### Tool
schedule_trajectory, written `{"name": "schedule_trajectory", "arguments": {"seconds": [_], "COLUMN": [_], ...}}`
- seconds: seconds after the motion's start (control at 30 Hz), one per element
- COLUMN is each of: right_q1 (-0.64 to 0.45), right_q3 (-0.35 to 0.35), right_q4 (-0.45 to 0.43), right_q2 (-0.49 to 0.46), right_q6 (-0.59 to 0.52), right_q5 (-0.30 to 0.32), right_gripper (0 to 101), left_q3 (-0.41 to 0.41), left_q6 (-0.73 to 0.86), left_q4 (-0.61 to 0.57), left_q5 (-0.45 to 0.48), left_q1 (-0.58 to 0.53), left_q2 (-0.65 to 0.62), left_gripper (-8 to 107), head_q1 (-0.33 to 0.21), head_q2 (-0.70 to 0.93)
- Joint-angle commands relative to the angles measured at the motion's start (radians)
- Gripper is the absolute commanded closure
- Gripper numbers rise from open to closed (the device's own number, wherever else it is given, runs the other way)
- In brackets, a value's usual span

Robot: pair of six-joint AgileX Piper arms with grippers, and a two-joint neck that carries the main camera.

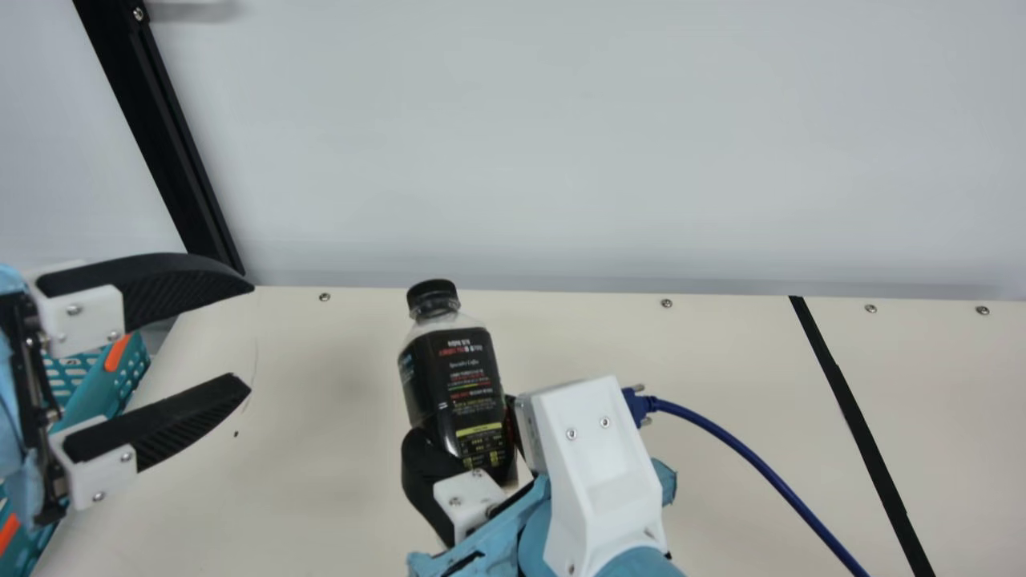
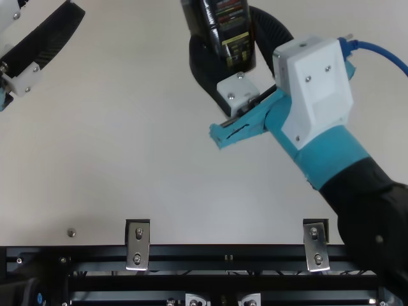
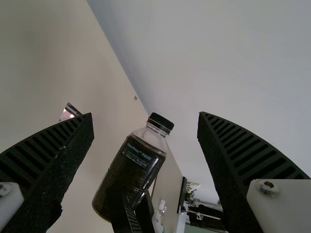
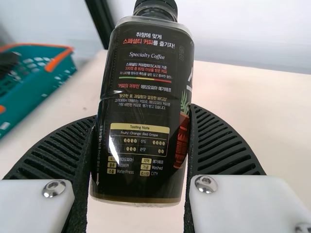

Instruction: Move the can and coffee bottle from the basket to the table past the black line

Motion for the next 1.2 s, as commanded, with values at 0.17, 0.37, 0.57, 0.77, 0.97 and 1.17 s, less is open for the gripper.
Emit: {"name": "schedule_trajectory", "arguments": {"seconds": [0.17,0.37,0.57,0.77,0.97,1.17], "right_q1": [-0.049,-0.092,-0.127,-0.154,-0.171,-0.178], "right_q3": [-0.011,-0.040,-0.085,-0.141,-0.203,-0.261], "right_q4": [-0.005,-0.018,-0.029,-0.022,-0.003,0.034], "right_q2": [0.064,0.119,0.175,0.233,0.296,0.353], "right_q6": [-0.053,-0.093,-0.125,-0.159,-0.193,-0.236], "right_q5": [0.018,0.042,0.063,0.081,0.093,0.099], "right_gripper": [101,101,101,101,101,101], "left_q3": [0.000,0.000,0.000,0.000,0.000,0.000], "left_q6": [0.000,0.000,0.000,0.000,0.000,0.000], "left_q4": [0.000,0.000,0.000,0.000,0.000,0.000], "left_q5": [0.000,0.000,0.000,0.000,0.000,0.000], "left_q1": [0.000,0.000,0.000,0.000,0.000,0.000], "left_q2": [0.000,0.000,0.000,0.000,0.000,0.000], "left_gripper": [9,9,9,9,9,9], "head_q1": [-0.026,-0.026,-0.026,-0.026,-0.026,-0.026], "head_q2": [-0.007,-0.007,-0.007,-0.007,-0.007,-0.007]}}
